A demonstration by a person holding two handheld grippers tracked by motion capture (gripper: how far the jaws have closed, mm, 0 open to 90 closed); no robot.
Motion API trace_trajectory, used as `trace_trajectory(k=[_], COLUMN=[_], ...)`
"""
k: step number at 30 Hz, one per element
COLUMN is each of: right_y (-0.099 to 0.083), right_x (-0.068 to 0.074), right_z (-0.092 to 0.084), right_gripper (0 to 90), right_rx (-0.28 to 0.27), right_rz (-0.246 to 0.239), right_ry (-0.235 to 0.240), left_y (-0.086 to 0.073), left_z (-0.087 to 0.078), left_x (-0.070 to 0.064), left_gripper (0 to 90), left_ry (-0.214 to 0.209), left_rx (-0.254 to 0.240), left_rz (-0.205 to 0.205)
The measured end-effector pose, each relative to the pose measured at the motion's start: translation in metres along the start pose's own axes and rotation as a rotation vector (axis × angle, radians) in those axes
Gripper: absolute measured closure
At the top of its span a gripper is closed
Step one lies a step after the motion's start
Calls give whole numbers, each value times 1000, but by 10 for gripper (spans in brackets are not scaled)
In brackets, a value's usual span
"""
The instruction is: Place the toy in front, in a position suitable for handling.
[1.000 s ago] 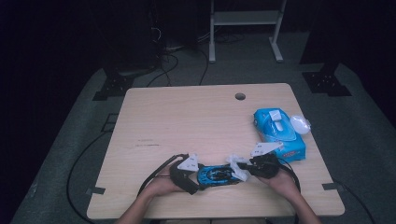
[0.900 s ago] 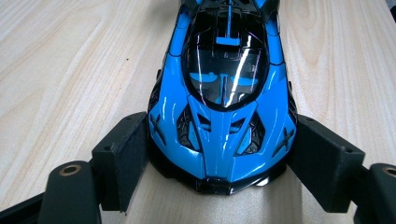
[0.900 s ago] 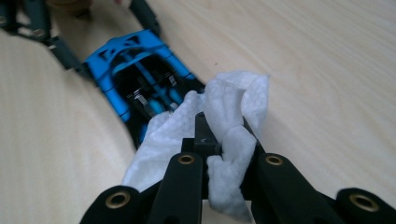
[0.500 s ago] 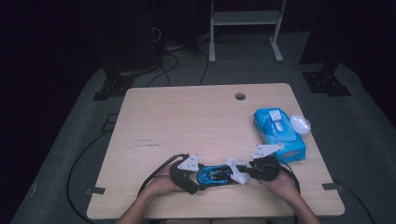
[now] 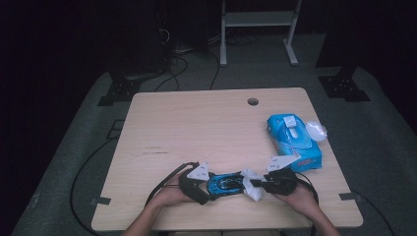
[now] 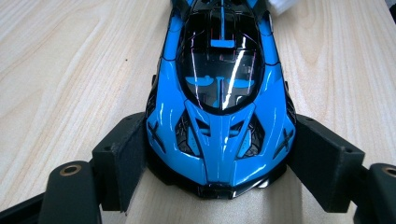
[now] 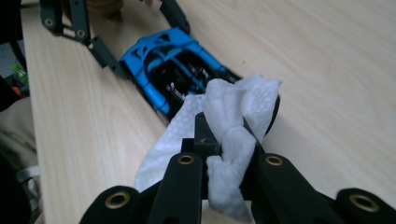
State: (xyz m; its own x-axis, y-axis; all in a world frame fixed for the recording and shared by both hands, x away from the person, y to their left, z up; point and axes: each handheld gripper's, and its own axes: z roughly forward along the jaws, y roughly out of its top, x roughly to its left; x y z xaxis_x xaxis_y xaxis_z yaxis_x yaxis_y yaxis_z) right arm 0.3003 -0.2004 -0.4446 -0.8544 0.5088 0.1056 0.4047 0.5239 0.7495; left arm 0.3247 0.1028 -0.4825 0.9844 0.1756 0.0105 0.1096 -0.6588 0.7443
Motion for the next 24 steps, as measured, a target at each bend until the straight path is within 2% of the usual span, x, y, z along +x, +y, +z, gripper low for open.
trace_trajectory(k=[5,7,9,11,15,18,20,24], right_y=[21,25,23,16,5,-1,-5,-3], right_x=[-14,-19,-21,-21,-14,-9,-7,-8], right_z=[5,12,20,23,13,5,1,2], right_gripper=[837,836,836,837,838,837,837,836], right_rx=[-65,-51,-9,6,-19,7,4,-4], right_rz=[15,21,25,33,43,30,37,40], right_ry=[-18,-13,-11,-3,-13,-8,-1,17], left_y=[0,-1,-1,0,0,0,0,0], left_z=[0,0,0,0,0,0,0,0], left_x=[0,0,0,0,0,0,0,1], left_gripper=[237,238,238,238,237,237,237,237], left_ry=[0,-3,-3,-3,-1,-1,-1,-1], left_rx=[-6,-6,-5,-3,-1,0,0,-2], left_rz=[0,-2,-1,0,0,-2,0,0])
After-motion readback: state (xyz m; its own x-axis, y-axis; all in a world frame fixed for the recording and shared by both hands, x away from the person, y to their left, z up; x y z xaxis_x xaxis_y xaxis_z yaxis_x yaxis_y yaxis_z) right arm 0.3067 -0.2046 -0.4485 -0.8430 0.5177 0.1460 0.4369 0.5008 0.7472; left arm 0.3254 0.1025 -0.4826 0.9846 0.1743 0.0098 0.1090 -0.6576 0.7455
